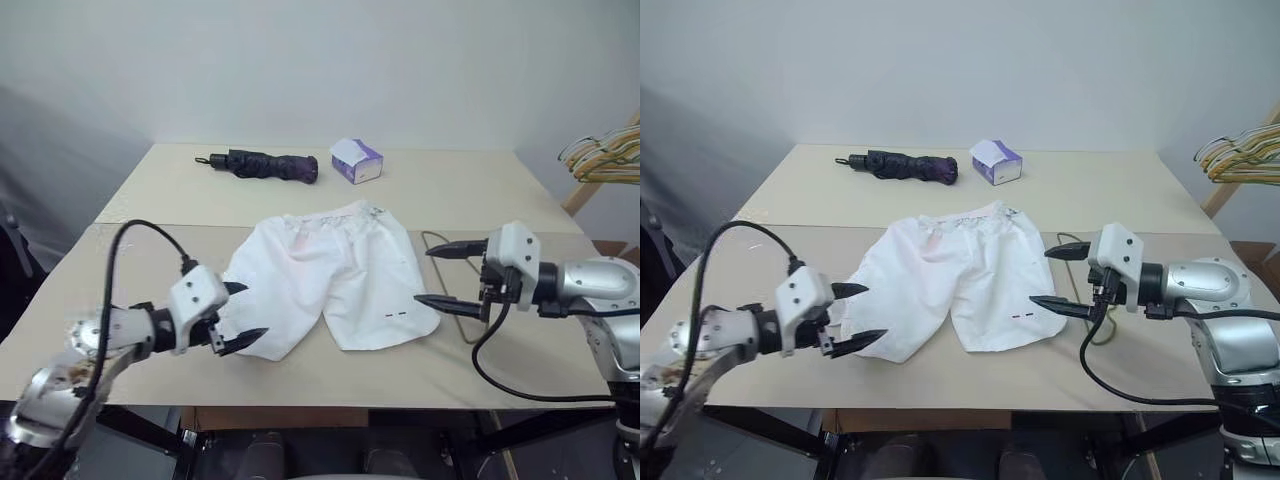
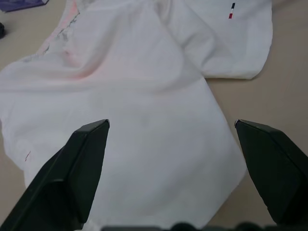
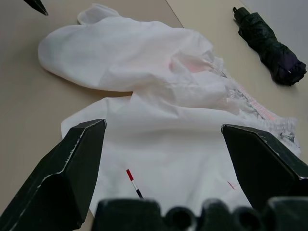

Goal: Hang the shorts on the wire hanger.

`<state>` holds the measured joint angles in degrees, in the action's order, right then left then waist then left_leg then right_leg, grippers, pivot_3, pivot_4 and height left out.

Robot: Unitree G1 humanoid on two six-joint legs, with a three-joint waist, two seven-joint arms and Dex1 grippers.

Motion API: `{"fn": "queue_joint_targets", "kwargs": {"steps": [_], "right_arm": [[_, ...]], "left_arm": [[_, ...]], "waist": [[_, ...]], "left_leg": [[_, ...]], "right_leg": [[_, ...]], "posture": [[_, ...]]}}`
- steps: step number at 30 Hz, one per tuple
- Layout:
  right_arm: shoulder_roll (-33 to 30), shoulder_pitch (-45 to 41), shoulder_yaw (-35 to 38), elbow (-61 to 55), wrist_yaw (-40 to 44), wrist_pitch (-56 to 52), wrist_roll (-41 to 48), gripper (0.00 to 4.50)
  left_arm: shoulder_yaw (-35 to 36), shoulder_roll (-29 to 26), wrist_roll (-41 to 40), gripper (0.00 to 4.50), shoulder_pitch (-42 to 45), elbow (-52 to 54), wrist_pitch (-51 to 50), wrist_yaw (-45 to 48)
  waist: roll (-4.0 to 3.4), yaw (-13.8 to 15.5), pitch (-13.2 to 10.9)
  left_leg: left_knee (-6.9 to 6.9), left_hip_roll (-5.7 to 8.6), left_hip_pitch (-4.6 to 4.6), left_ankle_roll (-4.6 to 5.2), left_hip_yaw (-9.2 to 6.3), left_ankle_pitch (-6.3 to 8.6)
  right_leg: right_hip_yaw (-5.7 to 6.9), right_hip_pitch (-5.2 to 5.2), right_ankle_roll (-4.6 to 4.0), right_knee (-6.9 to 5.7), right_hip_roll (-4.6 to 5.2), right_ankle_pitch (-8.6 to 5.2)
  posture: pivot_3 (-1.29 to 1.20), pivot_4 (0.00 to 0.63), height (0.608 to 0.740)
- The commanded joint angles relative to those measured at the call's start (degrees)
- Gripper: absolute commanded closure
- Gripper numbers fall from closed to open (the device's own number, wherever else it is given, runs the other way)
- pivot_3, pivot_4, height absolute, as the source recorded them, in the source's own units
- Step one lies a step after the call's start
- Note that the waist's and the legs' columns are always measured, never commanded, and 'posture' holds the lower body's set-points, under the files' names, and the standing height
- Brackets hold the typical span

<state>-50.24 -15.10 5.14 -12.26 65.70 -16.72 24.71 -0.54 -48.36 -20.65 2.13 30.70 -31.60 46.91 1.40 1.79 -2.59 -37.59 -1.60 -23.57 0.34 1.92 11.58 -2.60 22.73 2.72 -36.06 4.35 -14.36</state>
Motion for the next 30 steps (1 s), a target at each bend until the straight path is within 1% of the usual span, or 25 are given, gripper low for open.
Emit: {"fn": "queue_joint_targets", "kwargs": {"steps": [1, 4, 7, 11, 14, 17, 20, 26, 29, 30], "right_arm": [[-0.47, -0.85, 0.47, -1.88, -0.04, 0.97, -0.29, 0.04], [-0.01, -0.95, -0.20, -2.34, -0.35, 1.18, -0.95, 0.04], [0.31, -1.34, -0.72, -2.49, -0.50, 1.24, -1.38, 0.04], [0.42, -1.70, -1.27, -2.66, -0.82, 1.37, -1.82, 0.04], [0.35, -2.03, -1.51, -2.95, -1.12, 1.14, -2.09, 0.04], [0.21, -2.01, -1.34, -3.40, -1.44, 0.77, -2.09, 0.04], [0.00, -1.07, -0.95, -3.93, -1.61, 0.83, -2.09, 0.04], [-0.15, -0.25, -0.67, -4.20, -1.96, 0.96, -2.15, 0.04], [-0.03, -0.27, -0.83, -4.04, -2.15, 1.18, -2.28, 0.04], [0.04, -0.33, -0.89, -3.99, -2.20, 1.25, -2.31, 0.04]], "left_arm": [[-5.63, 1.38, 3.80, 0.00, 4.07, -0.43, 2.25, 0.22], [-13.01, 4.54, 6.90, 0.00, 9.99, -3.06, 1.85, 1.15], [-19.66, 7.84, 11.29, 0.00, 15.45, -7.39, 3.93, 2.26], [-28.56, 15.25, 17.29, 0.00, 24.37, -15.88, 5.10, 3.25], [-33.15, 19.80, 21.19, 0.00, 28.91, -21.52, 5.63, 3.41], [-36.24, 22.97, 23.53, 0.00, 31.30, -25.26, 5.75, 4.39], [-38.56, 24.28, 24.83, 0.00, 31.98, -26.99, 6.39, 6.87], [-39.16, 26.25, 25.27, 0.00, 32.16, -27.96, 6.59, 9.67], [-40.70, 26.05, 28.94, 0.00, 32.64, -29.79, 7.64, 8.84], [-41.79, 25.79, 31.38, 0.00, 32.87, -30.97, 9.07, 7.63]], "waist": [[0.00, 0.09, 0.00], [0.00, 0.31, 0.00], [0.00, 0.30, 0.01], [0.01, 0.34, 0.00], [0.02, 0.17, 0.00], [0.02, -0.68, 0.00], [0.01, -1.68, 0.00], [0.01, -2.71, 0.00], [0.01, -2.78, 0.00], [0.01, -2.77, 0.01]], "left_leg": [[0.00, 0.00, -0.08, 0.00, 0.01, 0.00], [-0.04, 0.03, -0.18, 0.06, 0.02, -0.04], [-0.08, 0.16, -0.18, 0.13, 0.03, -0.08], [-0.12, 0.23, -0.21, 0.46, 0.02, -0.28], [-0.16, 0.28, -0.23, 0.48, 0.01, -0.29], [-0.16, 0.31, -0.23, 0.49, 0.01, -0.29], [-0.16, 0.31, -0.23, 0.49, -0.01, -0.29], [-0.19, 0.33, -0.20, 0.49, -0.04, -0.29], [-0.19, 0.34, -0.17, 0.50, -0.05, -0.29], [-0.19, 0.35, -0.17, 0.50, -0.05, -0.29]], "right_leg": [[-0.01, -0.02, 0.00, -0.01, -0.01, 0.00], [-0.01, -0.06, -0.01, -0.04, -0.06, 0.02], [0.00, -0.11, 0.02, -0.02, -0.10, 0.03], [-0.01, -0.13, 0.05, -0.02, -0.10, 0.03], [-0.03, -0.14, 0.10, 0.00, -0.10, 0.05], [-0.06, -0.14, 0.11, -0.01, -0.09, 0.05], [-0.08, -0.14, 0.12, -0.03, -0.10, 0.06], [-0.09, -0.19, 0.15, -0.05, -0.09, 0.06], [-0.11, -0.22, 0.17, -0.05, -0.08, 0.07], [-0.11, -0.22, 0.17, -0.05, -0.08, 0.07]], "posture": [[0.05, 0.000, 0.740], [0.04, 0.000, 0.740], [0.03, 0.000, 0.740], [0.01, 0.000, 0.740], [-0.01, 0.000, 0.740], [-0.03, 0.000, 0.740], [-0.03, 0.000, 0.740], [-0.04, 0.000, 0.740], [-0.04, 0.000, 0.740], [-0.04, 0.000, 0.740]]}}
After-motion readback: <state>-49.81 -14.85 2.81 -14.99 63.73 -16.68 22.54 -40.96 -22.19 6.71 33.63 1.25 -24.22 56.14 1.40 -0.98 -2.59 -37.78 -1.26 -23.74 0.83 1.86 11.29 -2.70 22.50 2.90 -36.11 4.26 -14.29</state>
